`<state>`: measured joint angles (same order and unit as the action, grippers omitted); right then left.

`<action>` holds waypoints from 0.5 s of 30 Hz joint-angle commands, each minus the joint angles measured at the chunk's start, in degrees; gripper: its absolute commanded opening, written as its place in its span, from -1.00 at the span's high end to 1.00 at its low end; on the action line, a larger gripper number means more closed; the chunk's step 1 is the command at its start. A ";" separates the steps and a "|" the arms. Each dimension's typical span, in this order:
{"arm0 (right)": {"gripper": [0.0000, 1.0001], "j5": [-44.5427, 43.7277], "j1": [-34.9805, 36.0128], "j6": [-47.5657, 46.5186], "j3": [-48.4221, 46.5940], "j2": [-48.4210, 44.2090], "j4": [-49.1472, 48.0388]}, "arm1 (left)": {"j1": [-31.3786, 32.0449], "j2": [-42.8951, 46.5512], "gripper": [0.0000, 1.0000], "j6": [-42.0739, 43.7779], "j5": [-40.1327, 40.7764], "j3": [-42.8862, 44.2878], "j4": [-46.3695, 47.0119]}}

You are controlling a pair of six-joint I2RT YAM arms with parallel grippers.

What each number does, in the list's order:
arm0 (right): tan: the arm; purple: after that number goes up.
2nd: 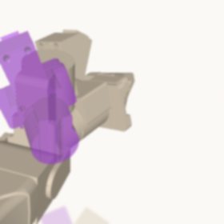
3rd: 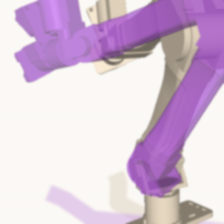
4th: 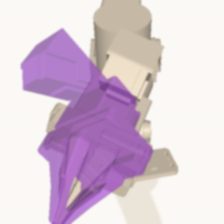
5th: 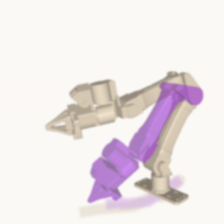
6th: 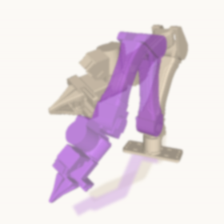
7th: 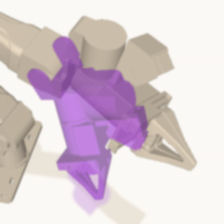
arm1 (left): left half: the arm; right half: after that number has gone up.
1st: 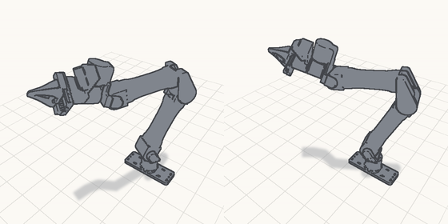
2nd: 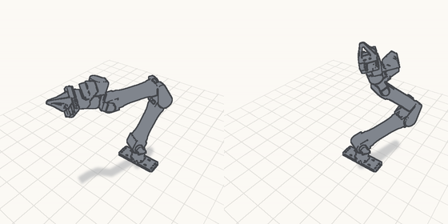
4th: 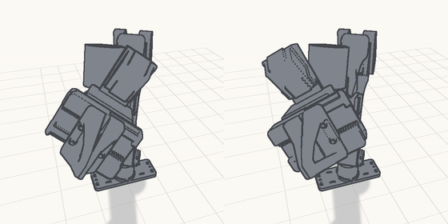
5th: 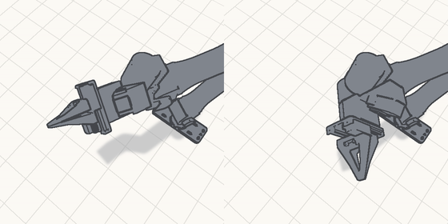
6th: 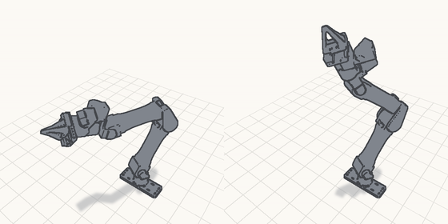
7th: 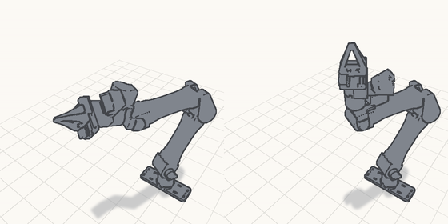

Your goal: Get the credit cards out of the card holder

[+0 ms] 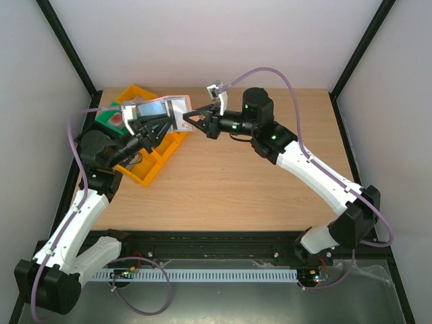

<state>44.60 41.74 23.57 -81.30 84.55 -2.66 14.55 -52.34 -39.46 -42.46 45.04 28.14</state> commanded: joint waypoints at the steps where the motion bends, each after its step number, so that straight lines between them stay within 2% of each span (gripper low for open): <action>1: 0.97 7.86 5.91 -3.26 -0.60 5.54 -4.18 | 6.59 0.40 0.42 2.15 -21.25 1.44 1.98; 5: 0.97 6.80 7.26 -3.51 -0.60 5.67 -4.80 | 6.55 0.67 0.62 3.98 -17.88 0.70 -1.14; 10: 0.97 -2.51 7.48 -3.85 -1.58 6.79 -1.27 | 6.50 0.79 0.94 4.42 -16.98 0.48 -1.91; 15: 0.97 -4.11 6.77 -3.30 0.35 5.70 -1.01 | 5.63 1.92 0.95 5.13 -20.53 -0.01 -3.10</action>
<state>41.12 43.57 20.78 -81.93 85.95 -1.45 14.52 -52.27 -34.81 -37.28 44.86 21.47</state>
